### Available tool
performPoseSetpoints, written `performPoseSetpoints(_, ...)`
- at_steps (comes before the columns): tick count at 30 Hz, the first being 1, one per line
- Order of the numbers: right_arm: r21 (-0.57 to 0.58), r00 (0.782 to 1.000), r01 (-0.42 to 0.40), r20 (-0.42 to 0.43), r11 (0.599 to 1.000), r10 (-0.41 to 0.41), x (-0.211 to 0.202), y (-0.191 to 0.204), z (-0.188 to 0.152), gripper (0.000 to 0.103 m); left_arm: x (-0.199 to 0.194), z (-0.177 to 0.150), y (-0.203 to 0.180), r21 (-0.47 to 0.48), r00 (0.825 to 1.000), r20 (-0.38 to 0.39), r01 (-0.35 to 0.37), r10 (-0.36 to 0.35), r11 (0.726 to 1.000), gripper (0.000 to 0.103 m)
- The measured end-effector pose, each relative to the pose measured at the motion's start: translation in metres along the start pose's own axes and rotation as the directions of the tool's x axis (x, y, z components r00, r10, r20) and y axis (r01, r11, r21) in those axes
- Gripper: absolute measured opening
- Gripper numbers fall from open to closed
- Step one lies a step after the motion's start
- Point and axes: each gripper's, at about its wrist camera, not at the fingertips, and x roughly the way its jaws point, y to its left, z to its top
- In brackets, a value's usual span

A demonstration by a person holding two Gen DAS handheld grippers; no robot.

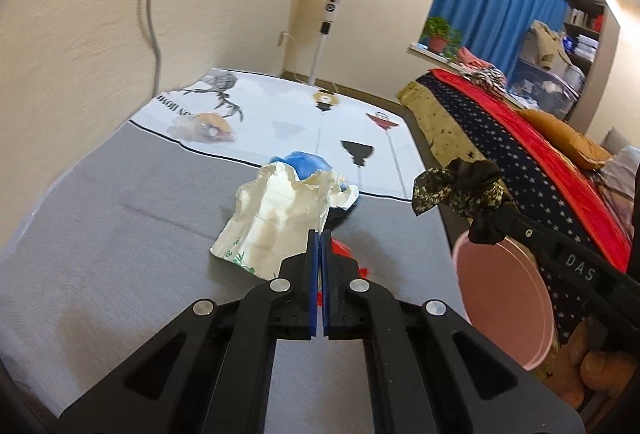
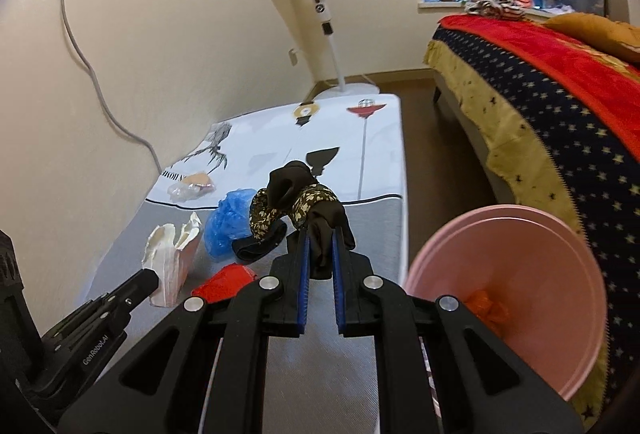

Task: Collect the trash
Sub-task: 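Carry the black cloth and white bag over the pink bin with both tools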

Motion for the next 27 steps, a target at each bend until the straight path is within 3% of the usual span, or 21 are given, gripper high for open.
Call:
performPoseSetpoints(14,0.045,0.995,0.065,0.068,0.997,-0.068,-0.058,-0.023,-0.011,0.011,-0.014,-0.01,-0.033,0.101,0.997,-0.005,0.077,-0.077,0.992,0.001)
performPoseSetpoints(27,0.078,0.987,0.116,0.103,0.99,-0.124,-0.074,-0.035,-0.013,0.011,-0.014,-0.014,-0.047,0.132,0.994,-0.011,0.109,-0.109,0.985,0.001)
